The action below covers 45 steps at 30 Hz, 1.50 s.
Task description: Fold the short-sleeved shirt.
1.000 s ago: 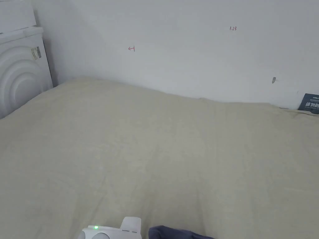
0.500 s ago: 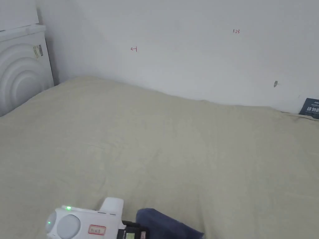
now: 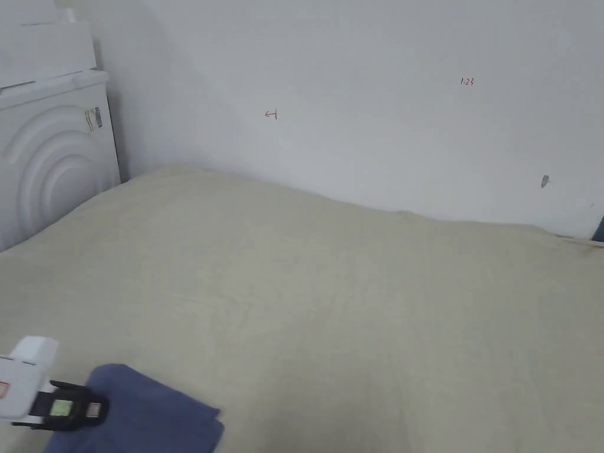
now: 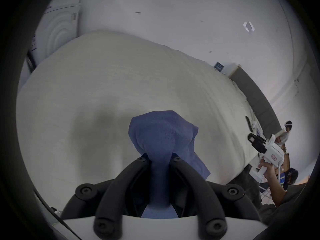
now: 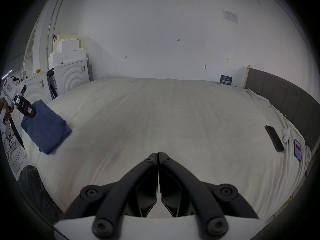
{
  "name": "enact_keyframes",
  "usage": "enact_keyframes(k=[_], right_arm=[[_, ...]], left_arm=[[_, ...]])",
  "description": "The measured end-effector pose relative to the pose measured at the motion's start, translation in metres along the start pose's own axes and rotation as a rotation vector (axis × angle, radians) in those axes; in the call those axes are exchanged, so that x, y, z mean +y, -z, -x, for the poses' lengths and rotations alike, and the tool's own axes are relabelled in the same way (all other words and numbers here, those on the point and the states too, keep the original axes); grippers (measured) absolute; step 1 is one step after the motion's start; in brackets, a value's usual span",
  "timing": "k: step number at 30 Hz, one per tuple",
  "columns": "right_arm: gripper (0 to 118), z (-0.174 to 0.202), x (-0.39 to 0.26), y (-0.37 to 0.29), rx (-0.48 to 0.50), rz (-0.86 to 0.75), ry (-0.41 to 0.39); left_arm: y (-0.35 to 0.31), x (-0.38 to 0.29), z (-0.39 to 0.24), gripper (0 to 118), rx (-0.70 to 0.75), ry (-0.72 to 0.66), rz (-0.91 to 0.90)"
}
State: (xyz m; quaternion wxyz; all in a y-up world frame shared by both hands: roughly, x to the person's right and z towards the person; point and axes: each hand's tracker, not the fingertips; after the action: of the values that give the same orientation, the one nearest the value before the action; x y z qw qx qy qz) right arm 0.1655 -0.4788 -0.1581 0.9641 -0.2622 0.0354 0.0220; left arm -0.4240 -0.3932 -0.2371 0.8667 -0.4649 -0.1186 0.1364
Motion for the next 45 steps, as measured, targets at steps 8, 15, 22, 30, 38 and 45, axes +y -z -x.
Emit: enact_keyframes(k=[8, 15, 22, 30, 38, 45], right_arm=[[0, 0.005, -0.003, 0.008, -0.024, 0.036, -0.018], [0, 0.014, -0.003, 0.016, -0.043, 0.06, -0.029], [1, 0.024, -0.003, 0.021, -0.05, 0.077, -0.025], [0, 0.03, 0.0, 0.025, -0.043, 0.089, -0.025], [0, 0.026, 0.011, 0.025, -0.03, 0.05, -0.022], [0, 0.019, 0.024, 0.029, -0.035, 0.009, 0.022]], left_arm=[[-0.03, 0.029, 0.094, 14, 0.161, -0.084, 0.03], [-0.04, 0.048, 0.157, 14, 0.353, -0.1, 0.063], [-0.033, 0.046, 0.182, 14, 0.482, -0.161, 0.085], [-0.021, 0.039, 0.172, 46, 0.55, -0.11, 0.06], [-0.06, 0.042, 0.117, 67, 0.647, -0.014, -0.268], [-0.015, 0.008, -0.013, 39, 0.502, 0.13, -0.489]])
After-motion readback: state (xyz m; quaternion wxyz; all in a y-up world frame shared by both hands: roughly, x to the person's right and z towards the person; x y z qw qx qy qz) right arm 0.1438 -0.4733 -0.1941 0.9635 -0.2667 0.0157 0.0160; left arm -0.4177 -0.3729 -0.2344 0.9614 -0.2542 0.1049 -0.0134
